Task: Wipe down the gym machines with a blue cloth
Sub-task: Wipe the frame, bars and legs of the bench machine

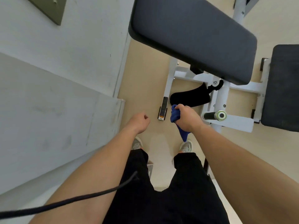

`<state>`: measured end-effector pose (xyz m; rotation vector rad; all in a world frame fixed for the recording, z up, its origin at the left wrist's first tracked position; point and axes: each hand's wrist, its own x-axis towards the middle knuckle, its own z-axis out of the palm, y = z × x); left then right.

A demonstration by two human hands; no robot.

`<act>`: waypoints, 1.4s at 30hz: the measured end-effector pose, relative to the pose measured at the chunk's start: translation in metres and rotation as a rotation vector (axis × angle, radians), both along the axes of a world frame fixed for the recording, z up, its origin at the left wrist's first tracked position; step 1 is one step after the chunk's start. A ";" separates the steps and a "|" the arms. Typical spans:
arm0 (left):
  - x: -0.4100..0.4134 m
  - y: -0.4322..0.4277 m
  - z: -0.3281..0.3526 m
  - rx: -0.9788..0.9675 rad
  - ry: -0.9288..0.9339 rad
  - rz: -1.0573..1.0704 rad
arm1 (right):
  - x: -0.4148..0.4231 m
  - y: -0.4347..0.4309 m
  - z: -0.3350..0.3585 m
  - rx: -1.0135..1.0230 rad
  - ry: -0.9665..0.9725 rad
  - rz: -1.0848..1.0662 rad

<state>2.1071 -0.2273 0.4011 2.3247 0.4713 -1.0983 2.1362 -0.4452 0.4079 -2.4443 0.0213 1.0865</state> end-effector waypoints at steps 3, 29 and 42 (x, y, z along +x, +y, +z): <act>0.010 0.005 -0.044 -0.006 -0.007 -0.006 | 0.009 0.010 -0.049 0.015 0.005 -0.001; 0.178 0.024 -0.541 -0.006 -0.316 -0.184 | 0.152 0.036 -0.538 -0.020 -0.403 -0.059; 0.221 -0.019 -0.657 -0.405 -0.742 -0.105 | 0.182 -0.004 -0.651 0.170 -0.619 -0.138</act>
